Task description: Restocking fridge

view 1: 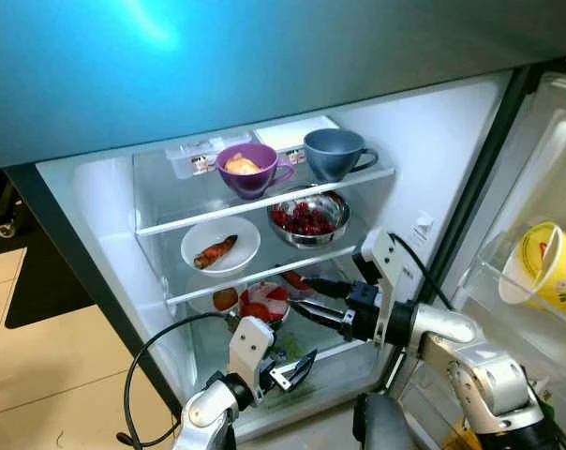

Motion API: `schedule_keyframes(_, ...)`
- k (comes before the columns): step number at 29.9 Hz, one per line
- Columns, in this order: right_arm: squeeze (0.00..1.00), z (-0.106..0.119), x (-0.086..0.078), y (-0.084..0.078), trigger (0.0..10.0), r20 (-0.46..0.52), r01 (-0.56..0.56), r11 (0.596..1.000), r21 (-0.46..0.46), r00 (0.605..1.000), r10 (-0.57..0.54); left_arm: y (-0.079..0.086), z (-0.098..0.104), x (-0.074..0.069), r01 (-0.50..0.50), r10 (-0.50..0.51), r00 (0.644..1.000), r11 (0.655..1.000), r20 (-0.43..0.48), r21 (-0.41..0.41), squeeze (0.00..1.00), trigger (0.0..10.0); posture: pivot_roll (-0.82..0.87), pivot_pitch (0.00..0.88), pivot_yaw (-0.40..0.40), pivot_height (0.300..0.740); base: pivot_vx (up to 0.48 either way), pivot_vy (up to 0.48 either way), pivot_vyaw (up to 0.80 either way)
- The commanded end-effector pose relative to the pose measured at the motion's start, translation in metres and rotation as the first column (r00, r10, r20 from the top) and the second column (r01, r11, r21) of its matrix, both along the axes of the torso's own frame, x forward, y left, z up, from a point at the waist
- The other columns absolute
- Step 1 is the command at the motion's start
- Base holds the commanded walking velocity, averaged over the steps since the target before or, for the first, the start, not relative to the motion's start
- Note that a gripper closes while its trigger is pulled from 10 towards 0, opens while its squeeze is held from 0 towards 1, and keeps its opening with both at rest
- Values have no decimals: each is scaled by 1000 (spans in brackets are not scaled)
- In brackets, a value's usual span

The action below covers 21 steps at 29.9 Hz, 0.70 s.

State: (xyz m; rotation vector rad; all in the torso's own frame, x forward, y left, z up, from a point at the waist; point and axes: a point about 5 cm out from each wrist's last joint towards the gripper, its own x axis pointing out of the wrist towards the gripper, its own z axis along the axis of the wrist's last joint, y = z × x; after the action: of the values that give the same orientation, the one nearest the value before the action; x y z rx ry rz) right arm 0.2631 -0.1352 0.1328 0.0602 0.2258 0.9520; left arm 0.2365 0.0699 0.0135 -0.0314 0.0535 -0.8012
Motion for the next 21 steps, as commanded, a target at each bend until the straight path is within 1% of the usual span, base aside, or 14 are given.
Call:
schedule_keyframes(1, 0, -7, 4, -7, 10000, -13, 57, 998, 11, 998, -57, 8, -6, -4, -9, 10, 1000, 1000, -19, 29, 0, 10000, -93, 0, 61, 566, 0, 0, 0)
schedule_keyframes(2, 0, -7, 4, -7, 10000, -13, 57, 998, 11, 998, -57, 8, -6, -4, -9, 10, 1000, 1000, -19, 29, 0, 10000, -93, 0, 61, 566, 0, 0, 0)
schedule_keyframes(3, 0, -16, 5, -10, 10000, -31, 90, 996, 2, 996, -90, 10, -9, -6, -16, 17, 999, 999, -27, 35, 0, 10000, -91, 0, 62, 576, 0, 0, 0)
schedule_keyframes(7, 0, -19, 5, -11, 10000, -35, 99, 995, 7, 995, -98, 12, -10, -8, -25, 26, 999, 999, -30, 39, 0, 10000, -87, 0, 62, 586, 0, 0, 0)
schedule_keyframes(8, 0, -20, 6, -11, 10000, -33, 106, 994, 17, 994, -106, 15, -11, -8, -44, 45, 999, 998, -26, 40, 0, 10000, -84, 0, 63, 596, 0, 0, 0)
schedule_keyframes(15, 0, -22, 11, -15, 10000, -31, 127, 991, 30, 992, -126, 20, -12, -9, -78, 79, 997, 996, -25, 51, 0, 10000, -74, 0, 59, 626, 0, 0, 0)
schedule_keyframes(17, 0, -25, 12, -15, 10000, -39, 133, 991, 33, 990, -132, 21, -13, -9, -83, 85, 996, 995, -28, 59, 0, 10000, -74, 0, 59, 631, 0, 0, 0)
schedule_keyframes(18, 0, -30, 12, -16, 10000, -50, 142, 989, 31, 989, -141, 24, -15, -9, -90, 92, 995, 993, -31, 71, 0, 10000, -71, 0, 56, 641, 0, 0, 0)
schedule_keyframes(21, 0, -35, 11, -17, 10000, -64, 148, 989, 25, 987, -146, 25, -15, -9, -93, 96, 995, 993, -33, 78, 0, 10000, -71, 0, 56, 656, 0, 0, 0)
